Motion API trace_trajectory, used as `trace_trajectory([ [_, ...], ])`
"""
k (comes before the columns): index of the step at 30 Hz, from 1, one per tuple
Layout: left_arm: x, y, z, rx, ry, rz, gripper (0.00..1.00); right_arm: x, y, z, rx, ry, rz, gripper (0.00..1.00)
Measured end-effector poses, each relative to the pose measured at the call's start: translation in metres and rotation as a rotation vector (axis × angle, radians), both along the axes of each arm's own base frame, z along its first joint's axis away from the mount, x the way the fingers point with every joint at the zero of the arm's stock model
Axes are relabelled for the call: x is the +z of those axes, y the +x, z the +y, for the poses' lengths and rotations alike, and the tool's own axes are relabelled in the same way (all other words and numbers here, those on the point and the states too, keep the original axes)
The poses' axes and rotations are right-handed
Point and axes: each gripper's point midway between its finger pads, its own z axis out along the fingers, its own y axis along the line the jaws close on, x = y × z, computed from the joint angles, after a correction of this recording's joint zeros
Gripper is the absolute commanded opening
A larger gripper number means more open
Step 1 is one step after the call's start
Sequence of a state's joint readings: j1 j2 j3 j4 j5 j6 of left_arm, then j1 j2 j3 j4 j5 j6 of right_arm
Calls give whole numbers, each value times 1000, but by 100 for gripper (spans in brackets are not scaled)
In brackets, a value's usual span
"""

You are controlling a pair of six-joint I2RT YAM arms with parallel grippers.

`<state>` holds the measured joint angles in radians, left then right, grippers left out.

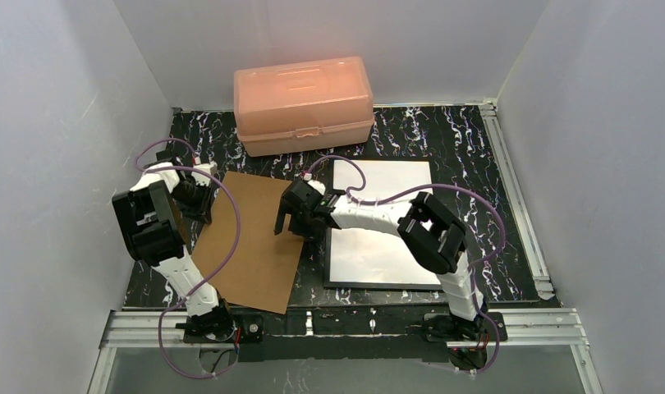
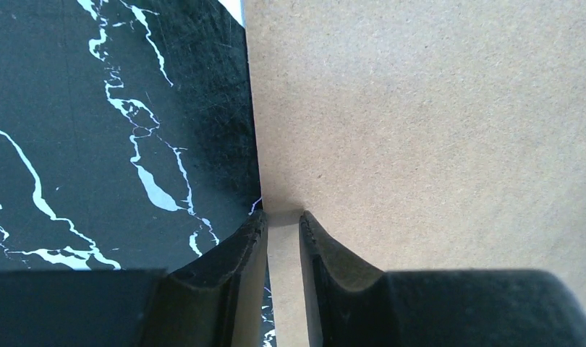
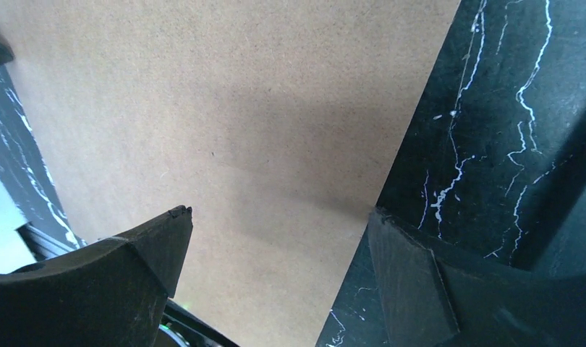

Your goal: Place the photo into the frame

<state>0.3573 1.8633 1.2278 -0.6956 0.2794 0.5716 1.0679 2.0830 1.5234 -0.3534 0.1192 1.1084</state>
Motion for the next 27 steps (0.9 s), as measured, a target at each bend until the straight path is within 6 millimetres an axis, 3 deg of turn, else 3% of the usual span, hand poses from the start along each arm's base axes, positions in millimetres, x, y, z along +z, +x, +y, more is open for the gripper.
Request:
trace_trajectory([
  [7,-1,2,1,-4,1,11,16,3,5,0,-54,79,80,98],
  [16,0,20,0,-49,32,-21,12,7,14,3,-110,156,110,98],
  [27,0,33,-25,-145,43,-39,8,9,10,-17,-169,198,99,98],
])
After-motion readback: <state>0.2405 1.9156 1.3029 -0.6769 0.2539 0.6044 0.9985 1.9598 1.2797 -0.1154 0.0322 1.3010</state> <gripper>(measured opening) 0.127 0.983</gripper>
